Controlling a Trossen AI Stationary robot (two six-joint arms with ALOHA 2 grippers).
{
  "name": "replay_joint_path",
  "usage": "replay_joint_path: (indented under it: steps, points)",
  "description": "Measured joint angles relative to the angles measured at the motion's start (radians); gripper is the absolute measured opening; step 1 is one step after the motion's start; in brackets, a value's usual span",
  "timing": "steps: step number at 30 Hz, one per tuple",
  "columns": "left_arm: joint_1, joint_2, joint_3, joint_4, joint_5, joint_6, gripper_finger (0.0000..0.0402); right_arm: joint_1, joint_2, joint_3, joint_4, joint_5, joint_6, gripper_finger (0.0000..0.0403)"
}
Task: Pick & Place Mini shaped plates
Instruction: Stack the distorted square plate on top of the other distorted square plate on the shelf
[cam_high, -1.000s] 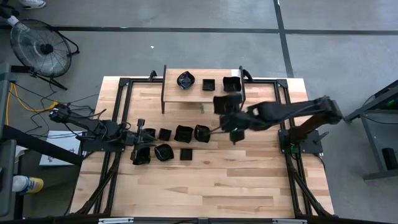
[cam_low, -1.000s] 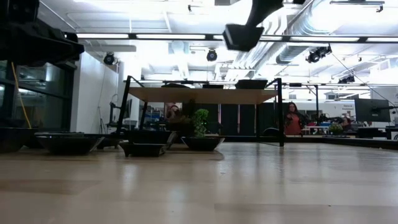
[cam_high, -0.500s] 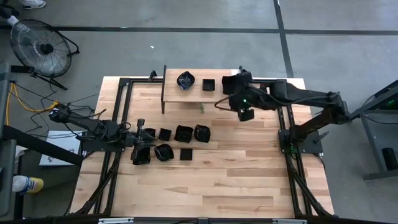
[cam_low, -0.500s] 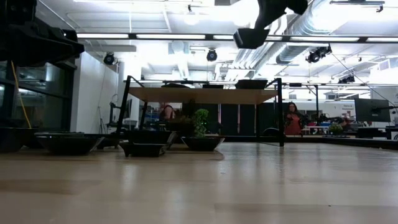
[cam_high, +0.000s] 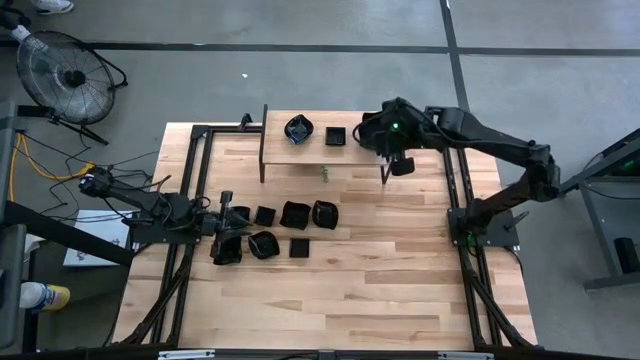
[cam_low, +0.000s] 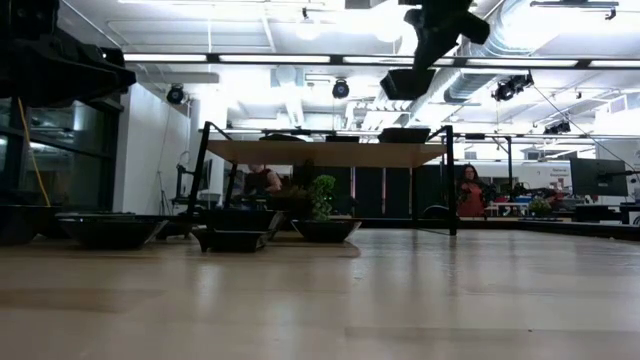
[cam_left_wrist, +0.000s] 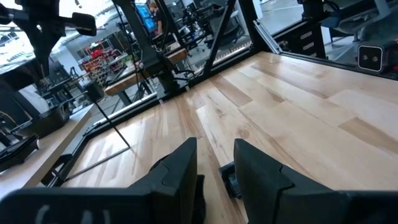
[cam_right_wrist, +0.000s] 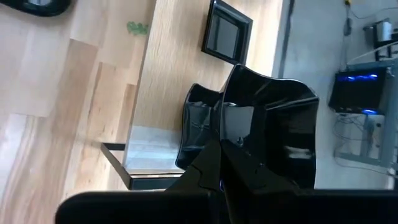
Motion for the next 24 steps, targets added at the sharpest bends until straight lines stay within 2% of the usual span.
replay_joint_path:
  steps: [6, 9, 24]
  points:
    - [0.000, 0.000, 0.000, 0.000, -0.001, 0.000, 0.0103, -0.038, -0.004, -0.086, 0.075, -0.016, -0.077, 0.0000]
    - [0.000, 0.000, 0.000, 0.000, -0.001, 0.000, 0.0103, -0.044, -0.004, -0.139, 0.126, 0.015, -0.100, 0.0000]
    - [0.000, 0.000, 0.000, 0.000, 0.000, 0.000, 0.0103, -0.068, -0.005, -0.266, 0.274, -0.026, -0.095, 0.0000]
